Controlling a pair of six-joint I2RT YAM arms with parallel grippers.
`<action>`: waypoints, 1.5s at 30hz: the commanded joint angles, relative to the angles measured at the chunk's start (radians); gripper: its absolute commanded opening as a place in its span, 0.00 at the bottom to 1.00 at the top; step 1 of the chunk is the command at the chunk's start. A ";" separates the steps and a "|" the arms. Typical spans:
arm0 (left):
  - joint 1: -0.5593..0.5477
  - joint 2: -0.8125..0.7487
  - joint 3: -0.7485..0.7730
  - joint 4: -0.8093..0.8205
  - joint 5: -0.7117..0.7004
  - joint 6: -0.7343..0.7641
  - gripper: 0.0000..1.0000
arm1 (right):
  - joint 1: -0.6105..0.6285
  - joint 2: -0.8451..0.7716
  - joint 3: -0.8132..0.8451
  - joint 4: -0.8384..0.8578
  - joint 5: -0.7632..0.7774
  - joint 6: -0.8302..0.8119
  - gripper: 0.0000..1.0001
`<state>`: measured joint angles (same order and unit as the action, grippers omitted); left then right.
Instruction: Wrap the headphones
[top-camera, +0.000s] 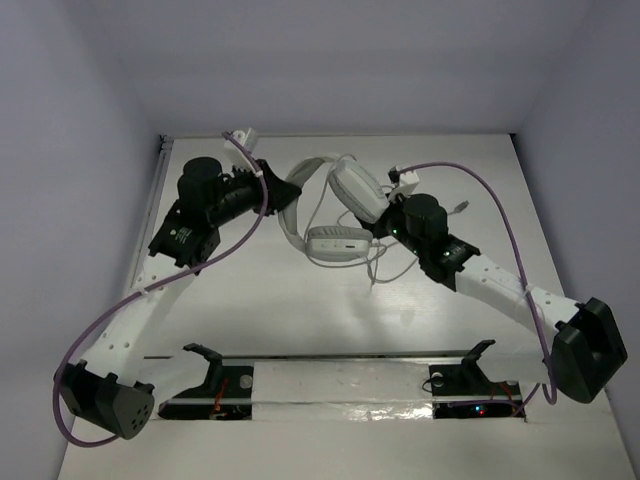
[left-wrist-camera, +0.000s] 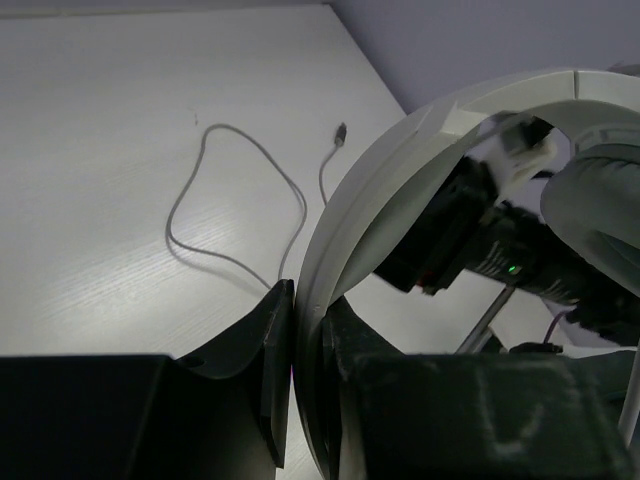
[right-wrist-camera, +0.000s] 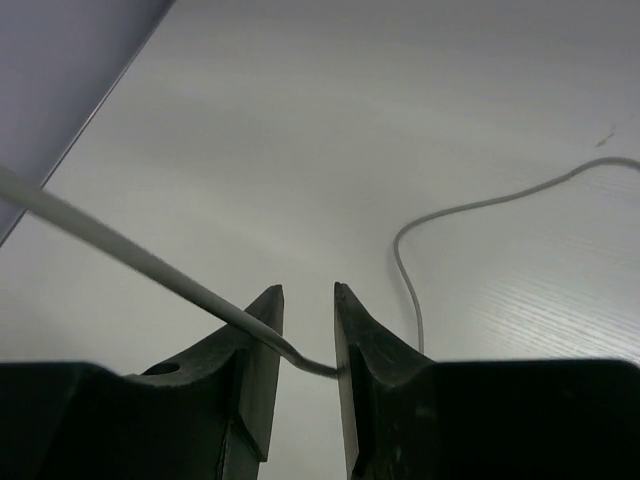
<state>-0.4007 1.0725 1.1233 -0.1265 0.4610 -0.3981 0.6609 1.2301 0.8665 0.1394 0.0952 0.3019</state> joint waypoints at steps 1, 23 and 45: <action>0.043 -0.013 0.115 0.071 0.067 -0.088 0.00 | -0.020 0.019 -0.059 0.202 -0.064 0.062 0.33; 0.112 0.090 0.316 0.188 -0.062 -0.367 0.00 | -0.003 0.446 -0.210 0.779 -0.450 0.261 0.42; 0.102 0.251 0.238 0.171 -0.827 -0.134 0.00 | 0.367 -0.009 -0.259 0.462 -0.610 0.299 0.20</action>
<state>-0.2939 1.3472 1.3682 -0.0711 -0.2485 -0.5529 1.0126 1.2839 0.5762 0.6754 -0.4377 0.6025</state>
